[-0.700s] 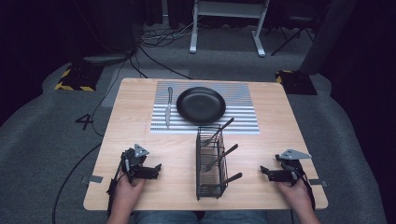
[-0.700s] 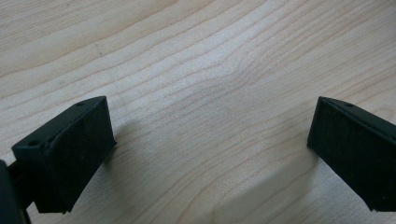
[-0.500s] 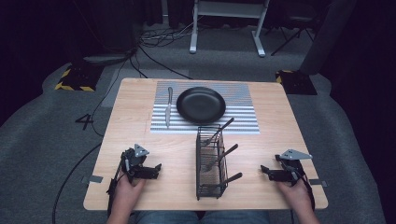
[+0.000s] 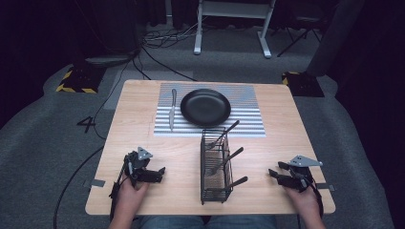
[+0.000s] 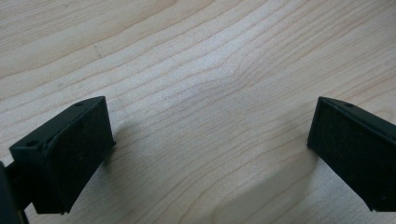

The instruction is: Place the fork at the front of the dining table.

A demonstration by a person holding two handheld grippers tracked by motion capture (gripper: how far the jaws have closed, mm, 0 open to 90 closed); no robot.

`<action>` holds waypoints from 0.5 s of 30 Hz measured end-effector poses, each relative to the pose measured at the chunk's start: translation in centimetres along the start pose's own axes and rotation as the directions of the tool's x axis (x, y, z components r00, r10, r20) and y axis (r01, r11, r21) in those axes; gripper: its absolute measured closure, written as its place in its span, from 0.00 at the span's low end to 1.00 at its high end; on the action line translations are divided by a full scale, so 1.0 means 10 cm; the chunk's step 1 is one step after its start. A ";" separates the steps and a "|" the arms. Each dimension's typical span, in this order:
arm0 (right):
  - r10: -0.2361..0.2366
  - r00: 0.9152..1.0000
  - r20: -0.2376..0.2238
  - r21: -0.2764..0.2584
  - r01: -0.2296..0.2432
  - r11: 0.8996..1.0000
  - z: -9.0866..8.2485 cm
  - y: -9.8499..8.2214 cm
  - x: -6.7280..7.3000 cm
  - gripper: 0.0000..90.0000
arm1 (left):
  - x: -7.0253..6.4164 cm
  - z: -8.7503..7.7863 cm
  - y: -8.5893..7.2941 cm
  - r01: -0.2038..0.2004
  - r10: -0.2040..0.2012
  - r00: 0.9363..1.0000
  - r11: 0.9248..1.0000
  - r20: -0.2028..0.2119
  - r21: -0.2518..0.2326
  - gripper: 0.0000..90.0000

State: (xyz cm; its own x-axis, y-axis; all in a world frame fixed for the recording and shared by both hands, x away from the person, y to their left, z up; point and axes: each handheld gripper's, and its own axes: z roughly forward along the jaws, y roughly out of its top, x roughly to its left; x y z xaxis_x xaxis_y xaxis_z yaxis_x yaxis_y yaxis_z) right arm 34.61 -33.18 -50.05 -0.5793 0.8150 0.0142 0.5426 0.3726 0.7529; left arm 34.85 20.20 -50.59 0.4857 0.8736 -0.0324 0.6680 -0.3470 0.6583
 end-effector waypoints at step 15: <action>-0.029 0.994 -0.105 -0.103 0.018 0.995 -0.32 0.39 0.15 0.51 | 0.00 0.00 0.00 0.000 0.000 1.000 1.000 -0.002 0.001 0.00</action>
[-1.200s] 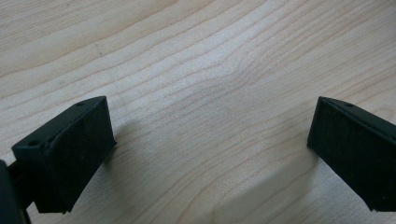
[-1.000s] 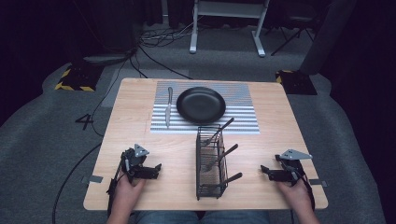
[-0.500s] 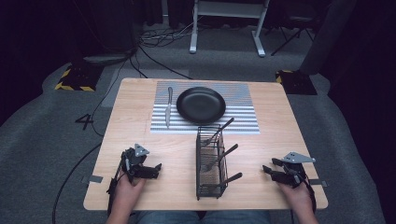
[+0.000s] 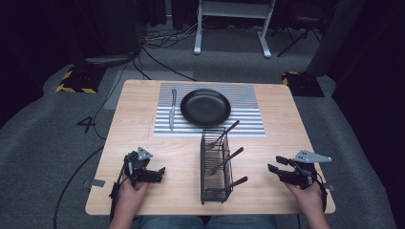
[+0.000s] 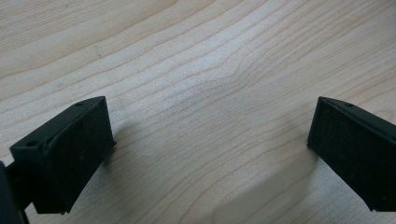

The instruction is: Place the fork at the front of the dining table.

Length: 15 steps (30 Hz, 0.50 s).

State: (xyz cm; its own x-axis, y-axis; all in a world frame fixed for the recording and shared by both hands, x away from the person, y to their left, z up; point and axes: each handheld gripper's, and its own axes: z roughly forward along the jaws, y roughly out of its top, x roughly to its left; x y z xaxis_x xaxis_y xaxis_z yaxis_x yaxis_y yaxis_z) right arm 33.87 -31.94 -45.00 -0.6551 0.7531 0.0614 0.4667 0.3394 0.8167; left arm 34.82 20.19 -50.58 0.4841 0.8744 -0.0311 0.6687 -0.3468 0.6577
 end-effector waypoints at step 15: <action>-0.016 0.998 -0.053 -0.014 0.016 1.000 -0.10 0.34 0.07 0.51 | 0.00 0.00 0.00 0.000 0.000 1.000 1.000 0.000 0.000 0.00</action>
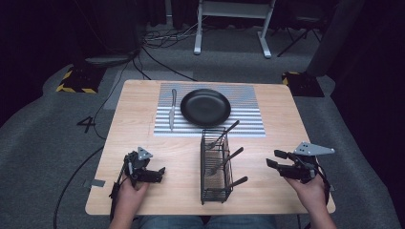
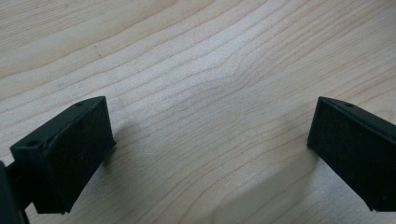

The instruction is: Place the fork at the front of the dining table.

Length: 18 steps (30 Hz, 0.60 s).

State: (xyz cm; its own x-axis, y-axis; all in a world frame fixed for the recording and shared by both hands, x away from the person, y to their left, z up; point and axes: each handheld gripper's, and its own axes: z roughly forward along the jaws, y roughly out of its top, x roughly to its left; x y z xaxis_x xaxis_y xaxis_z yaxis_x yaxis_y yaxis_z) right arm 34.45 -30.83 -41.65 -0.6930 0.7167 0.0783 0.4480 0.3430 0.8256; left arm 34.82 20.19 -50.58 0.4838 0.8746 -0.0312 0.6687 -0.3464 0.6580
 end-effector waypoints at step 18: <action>-0.006 0.998 -0.055 -0.016 0.005 1.000 0.17 0.43 -0.13 0.52 | 0.00 0.00 0.00 -0.001 0.001 1.000 1.000 0.000 -0.002 0.00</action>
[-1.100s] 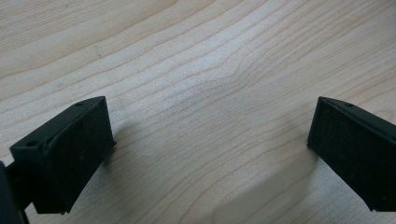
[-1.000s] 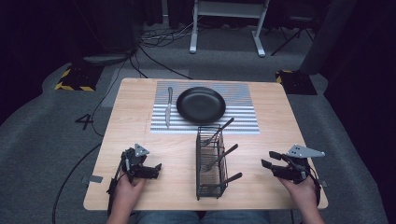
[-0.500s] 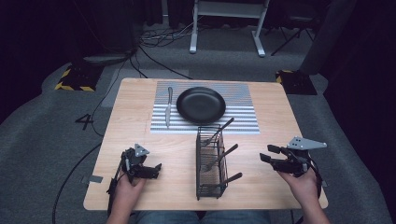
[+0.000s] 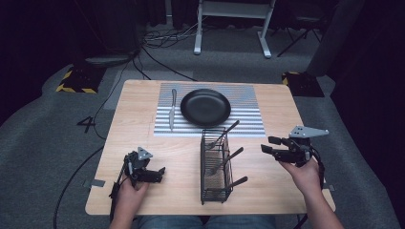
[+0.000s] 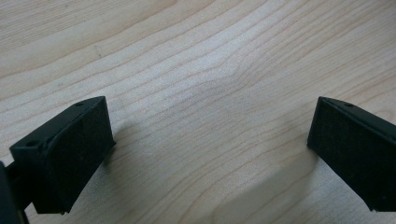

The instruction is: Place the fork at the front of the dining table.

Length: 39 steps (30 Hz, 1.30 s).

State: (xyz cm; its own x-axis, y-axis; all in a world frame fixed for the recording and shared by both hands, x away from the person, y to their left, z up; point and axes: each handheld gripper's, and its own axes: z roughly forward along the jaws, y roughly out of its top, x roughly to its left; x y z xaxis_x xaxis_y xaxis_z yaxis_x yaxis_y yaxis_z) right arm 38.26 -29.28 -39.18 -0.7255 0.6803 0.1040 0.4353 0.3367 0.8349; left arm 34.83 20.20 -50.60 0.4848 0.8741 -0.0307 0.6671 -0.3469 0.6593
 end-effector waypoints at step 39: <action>-0.057 0.982 -0.178 0.050 0.067 0.996 0.85 0.62 0.27 0.63 | 0.00 0.00 0.00 0.002 -0.002 1.000 1.000 -0.003 -0.003 0.01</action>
State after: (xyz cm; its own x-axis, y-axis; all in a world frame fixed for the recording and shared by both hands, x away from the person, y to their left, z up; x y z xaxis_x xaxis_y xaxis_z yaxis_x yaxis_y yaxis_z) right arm 43.55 -19.83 -38.32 -0.8324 0.5332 0.1510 0.4123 0.4137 0.8117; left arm 34.81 20.21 -50.61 0.4817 0.8758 -0.0292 0.6663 -0.3444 0.6614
